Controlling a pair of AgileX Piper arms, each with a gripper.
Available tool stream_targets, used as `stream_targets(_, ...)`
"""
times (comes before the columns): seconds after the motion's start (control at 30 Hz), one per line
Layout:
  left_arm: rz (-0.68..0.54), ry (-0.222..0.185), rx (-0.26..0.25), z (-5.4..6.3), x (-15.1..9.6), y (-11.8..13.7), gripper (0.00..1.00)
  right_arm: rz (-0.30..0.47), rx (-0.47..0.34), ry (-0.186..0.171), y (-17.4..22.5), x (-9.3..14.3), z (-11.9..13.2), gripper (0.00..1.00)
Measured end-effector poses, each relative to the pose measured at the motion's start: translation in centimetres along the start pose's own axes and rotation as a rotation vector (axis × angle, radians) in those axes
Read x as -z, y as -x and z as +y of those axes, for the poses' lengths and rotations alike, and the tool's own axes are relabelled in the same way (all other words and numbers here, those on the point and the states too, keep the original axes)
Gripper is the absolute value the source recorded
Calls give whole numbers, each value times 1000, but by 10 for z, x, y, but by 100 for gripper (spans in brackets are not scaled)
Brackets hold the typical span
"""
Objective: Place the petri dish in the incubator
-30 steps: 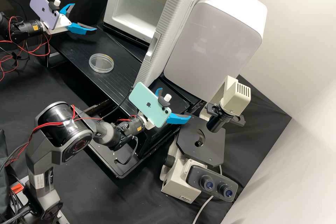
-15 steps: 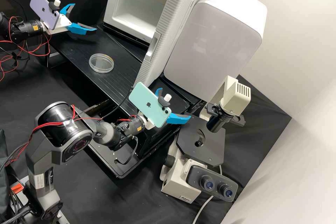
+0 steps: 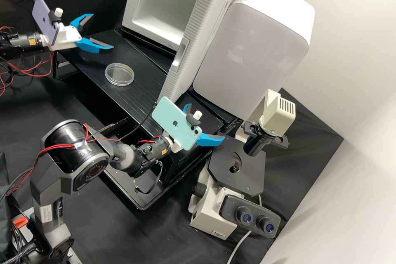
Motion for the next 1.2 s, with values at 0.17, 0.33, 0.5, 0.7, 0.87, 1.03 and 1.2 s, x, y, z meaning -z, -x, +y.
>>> stream_targets(0.17, -72, -23, 17, -8, -20, 13, 100, 0, 0, 0, 0, 0, 0, 100)
stream_targets(0.33, -120, -38, 53, -17, -31, 22, 100, 0, 0, 0, 0, 0, 0, 100)
stream_targets(0.5, -101, -31, 61, -20, -34, 25, 100, 0, 0, 0, 0, 0, 0, 100)
stream_targets(0.7, -43, -12, 100, -29, -35, 21, 100, 0, 0, 0, 0, 0, 0, 100)
stream_targets(0.87, -38, 0, 118, -31, -40, 10, 100, 0, 0, 0, 0, 0, 0, 100)
stream_targets(1.03, -62, 5, 136, -34, -49, 5, 100, 0, 0, 0, 0, 0, 0, 100)
stream_targets(1.2, -76, -1, 184, -39, -53, 7, 100, 0, 0, 0, 0, 0, 0, 100)
